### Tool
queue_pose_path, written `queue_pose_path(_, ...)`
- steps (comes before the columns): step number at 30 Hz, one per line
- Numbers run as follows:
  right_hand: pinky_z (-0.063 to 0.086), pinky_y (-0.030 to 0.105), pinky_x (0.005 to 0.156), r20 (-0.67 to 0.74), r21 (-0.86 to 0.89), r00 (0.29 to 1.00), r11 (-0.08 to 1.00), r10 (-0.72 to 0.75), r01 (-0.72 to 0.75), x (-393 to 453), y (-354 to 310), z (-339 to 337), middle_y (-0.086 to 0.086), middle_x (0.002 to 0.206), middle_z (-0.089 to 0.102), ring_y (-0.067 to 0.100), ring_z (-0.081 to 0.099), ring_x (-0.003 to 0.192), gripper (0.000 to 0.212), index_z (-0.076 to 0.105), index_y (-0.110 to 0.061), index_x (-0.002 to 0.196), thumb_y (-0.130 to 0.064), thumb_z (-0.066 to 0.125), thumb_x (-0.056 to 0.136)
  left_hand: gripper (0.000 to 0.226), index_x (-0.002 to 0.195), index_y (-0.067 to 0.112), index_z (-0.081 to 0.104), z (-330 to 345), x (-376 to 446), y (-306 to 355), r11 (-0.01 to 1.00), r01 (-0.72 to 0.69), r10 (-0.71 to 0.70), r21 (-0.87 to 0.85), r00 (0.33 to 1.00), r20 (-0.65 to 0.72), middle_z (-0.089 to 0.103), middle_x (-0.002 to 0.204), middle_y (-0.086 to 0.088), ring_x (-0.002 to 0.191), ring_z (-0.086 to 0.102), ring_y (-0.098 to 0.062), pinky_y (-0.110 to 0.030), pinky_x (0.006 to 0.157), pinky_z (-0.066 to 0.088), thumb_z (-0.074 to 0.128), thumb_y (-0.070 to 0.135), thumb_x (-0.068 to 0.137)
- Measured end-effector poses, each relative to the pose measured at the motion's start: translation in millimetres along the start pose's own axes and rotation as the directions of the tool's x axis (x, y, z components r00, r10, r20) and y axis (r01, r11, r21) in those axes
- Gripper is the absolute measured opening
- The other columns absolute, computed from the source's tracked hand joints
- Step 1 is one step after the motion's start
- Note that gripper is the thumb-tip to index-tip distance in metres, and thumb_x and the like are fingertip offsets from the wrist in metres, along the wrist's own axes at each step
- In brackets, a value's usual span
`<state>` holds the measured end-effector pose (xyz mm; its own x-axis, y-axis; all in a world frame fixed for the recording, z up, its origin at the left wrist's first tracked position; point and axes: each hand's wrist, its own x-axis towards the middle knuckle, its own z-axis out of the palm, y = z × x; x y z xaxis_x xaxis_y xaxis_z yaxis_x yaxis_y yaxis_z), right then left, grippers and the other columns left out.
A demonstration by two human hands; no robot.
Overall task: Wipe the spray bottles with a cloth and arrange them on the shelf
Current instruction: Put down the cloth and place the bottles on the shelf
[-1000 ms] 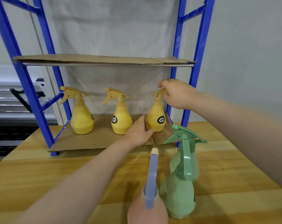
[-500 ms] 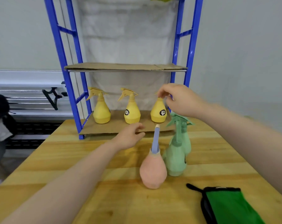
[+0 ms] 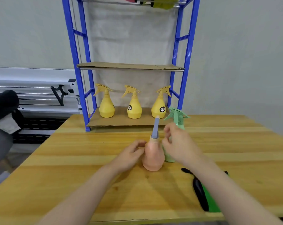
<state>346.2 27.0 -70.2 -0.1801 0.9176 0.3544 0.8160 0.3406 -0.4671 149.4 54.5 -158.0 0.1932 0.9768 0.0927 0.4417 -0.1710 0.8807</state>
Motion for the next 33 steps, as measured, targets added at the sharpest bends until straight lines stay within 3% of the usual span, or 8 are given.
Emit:
queue_pose_path(3,0.051,0.034,0.083,0.108,-0.001,0.987,0.993,0.118,-0.119,-27,15,25,0.0,0.114,0.064,0.021,0.063,0.102,0.035,0.048,-0.019,0.127,-0.027,0.051,0.094,0.059,0.148,0.024,0.027,1,-11,-4,0.998,0.064,-0.064,0.002,0.996,0.055,0.042,0.141,0.005,0.125,0.05,-0.012,-0.029,0.105,0.042,0.056,0.021,0.097)
queue_pose_path(6,0.049,0.025,0.077,0.173,0.057,0.978,0.99,0.118,-0.13,-48,24,53,-0.003,0.115,0.063,0.013,0.061,0.094,0.05,0.037,-0.021,0.14,-0.031,0.056,0.096,0.067,0.151,0.024,0.024,4,-17,-7,0.998,0.062,-0.063,0.017,0.996,0.07,0.041,0.144,0.003,0.126,0.05,-0.012,-0.029,0.107,0.042,0.06,0.022,0.095)
queue_pose_path(9,0.049,0.023,0.079,0.125,0.141,0.986,0.982,0.109,-0.126,-53,27,74,-0.004,0.124,0.059,0.012,0.06,0.103,0.064,0.026,-0.025,0.147,-0.034,0.06,0.095,0.061,0.147,0.021,0.031,7,-20,-6,0.998,0.054,-0.054,0.026,0.998,0.029,0.048,0.14,0.0,0.122,0.051,-0.008,-0.024,0.106,0.04,0.062,0.021,0.095)
queue_pose_path(14,0.052,0.03,0.093,0.01,0.229,0.995,0.968,0.097,-0.097,-50,25,89,-0.005,0.13,0.056,0.012,0.059,0.112,0.066,0.032,-0.025,0.147,-0.032,0.067,0.091,0.056,0.143,0.02,0.041,9,-24,-9,0.999,0.012,-0.007,0.053,0.996,-0.091,0.055,0.137,-0.003,0.116,0.056,-0.007,-0.023,0.104,0.043,0.065,0.024,0.092)
queue_pose_path(19,0.054,0.031,0.087,-0.024,0.241,0.999,0.97,0.025,-0.019,-28,10,81,-0.005,0.12,0.058,0.012,0.06,0.102,0.063,0.038,-0.023,0.143,-0.034,0.068,0.089,0.053,0.143,0.023,0.042,-9,-25,-1,0.999,-0.036,0.042,0.031,0.981,-0.192,0.056,0.13,0.007,0.103,0.055,0.007,-0.005,0.083,0.043,0.063,0.026,0.094)
queue_pose_path(24,0.052,0.036,0.088,-0.073,0.222,0.996,0.973,-0.054,0.069,24,-28,58,-0.001,0.12,0.06,0.019,0.061,0.103,0.062,0.038,-0.021,0.143,-0.036,0.065,0.089,0.049,0.14,0.023,0.047,-49,-11,26,0.982,-0.184,0.182,0.03,0.913,-0.365,0.057,0.125,0.005,0.103,0.057,0.013,-0.017,0.096,0.048,0.063,0.025,0.094)
queue_pose_path(28,0.051,0.042,0.092,-0.103,0.192,0.983,0.966,-0.155,0.172,78,-68,34,0.006,0.125,0.061,0.025,0.062,0.11,0.062,0.036,-0.019,0.144,-0.035,0.062,0.091,0.052,0.145,0.023,0.043,-99,7,62,0.964,-0.232,0.265,0.128,0.847,-0.461,0.051,0.127,0.001,0.103,0.055,0.013,-0.003,0.087,0.043,0.06,0.029,0.096)
queue_pose_path(33,0.049,0.037,0.091,-0.173,0.165,0.955,0.948,-0.243,0.271,141,-123,-5,0.008,0.13,0.06,0.029,0.06,0.113,0.058,0.037,-0.017,0.143,-0.036,0.06,0.093,0.049,0.137,0.02,0.044,-167,30,113,0.946,-0.292,0.317,0.137,0.758,-0.57,0.058,0.117,0.01,0.098,0.061,0.003,-0.01,0.082,0.05,0.064,0.028,0.093)
